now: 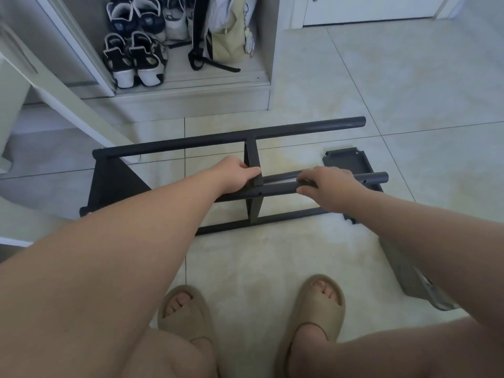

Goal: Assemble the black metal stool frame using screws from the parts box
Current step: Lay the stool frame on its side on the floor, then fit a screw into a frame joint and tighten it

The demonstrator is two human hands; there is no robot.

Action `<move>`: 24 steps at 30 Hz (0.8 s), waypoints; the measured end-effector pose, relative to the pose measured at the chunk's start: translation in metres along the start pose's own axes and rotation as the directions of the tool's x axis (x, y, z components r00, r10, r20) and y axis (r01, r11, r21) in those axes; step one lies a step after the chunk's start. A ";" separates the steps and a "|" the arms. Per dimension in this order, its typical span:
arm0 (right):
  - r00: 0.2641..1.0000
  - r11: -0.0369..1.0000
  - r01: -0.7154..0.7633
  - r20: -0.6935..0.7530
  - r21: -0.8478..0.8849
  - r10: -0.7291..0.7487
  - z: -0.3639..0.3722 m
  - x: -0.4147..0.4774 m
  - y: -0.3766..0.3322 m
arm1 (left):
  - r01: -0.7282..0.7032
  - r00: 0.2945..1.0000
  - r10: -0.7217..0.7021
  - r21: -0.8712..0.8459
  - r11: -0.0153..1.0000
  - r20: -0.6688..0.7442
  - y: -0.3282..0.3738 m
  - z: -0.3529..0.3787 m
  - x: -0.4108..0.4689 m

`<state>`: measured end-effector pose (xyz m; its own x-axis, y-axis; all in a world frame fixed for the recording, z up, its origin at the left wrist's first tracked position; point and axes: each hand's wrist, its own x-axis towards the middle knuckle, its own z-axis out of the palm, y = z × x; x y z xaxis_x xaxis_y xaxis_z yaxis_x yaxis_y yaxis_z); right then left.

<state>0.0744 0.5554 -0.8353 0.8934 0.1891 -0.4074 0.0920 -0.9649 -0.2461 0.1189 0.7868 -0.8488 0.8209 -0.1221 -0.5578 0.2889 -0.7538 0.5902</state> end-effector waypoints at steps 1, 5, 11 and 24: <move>1.000 1.000 -0.012 0.002 -0.014 0.012 0.000 -0.004 0.000 | 0.008 1.000 -0.007 0.053 0.999 -0.013 0.002 -0.001 -0.005; 0.999 1.000 -0.015 -0.030 0.006 0.015 -0.007 -0.032 0.005 | 0.036 0.992 -0.011 0.192 0.981 -0.126 0.011 -0.003 -0.034; 0.991 0.996 -0.076 -0.116 -0.039 0.071 -0.023 -0.111 0.052 | -0.173 0.969 0.221 0.336 0.926 -0.108 0.053 0.020 -0.085; 0.915 0.922 -0.388 0.125 0.015 0.383 0.011 -0.160 0.190 | -0.463 0.883 0.364 0.430 0.775 0.296 0.113 0.147 -0.076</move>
<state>-0.0563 0.3440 -0.8264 0.7982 -0.1739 -0.5767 -0.2682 -0.9599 -0.0816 0.0167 0.6164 -0.8256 0.6842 -0.5732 -0.4508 -0.3682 -0.8052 0.4649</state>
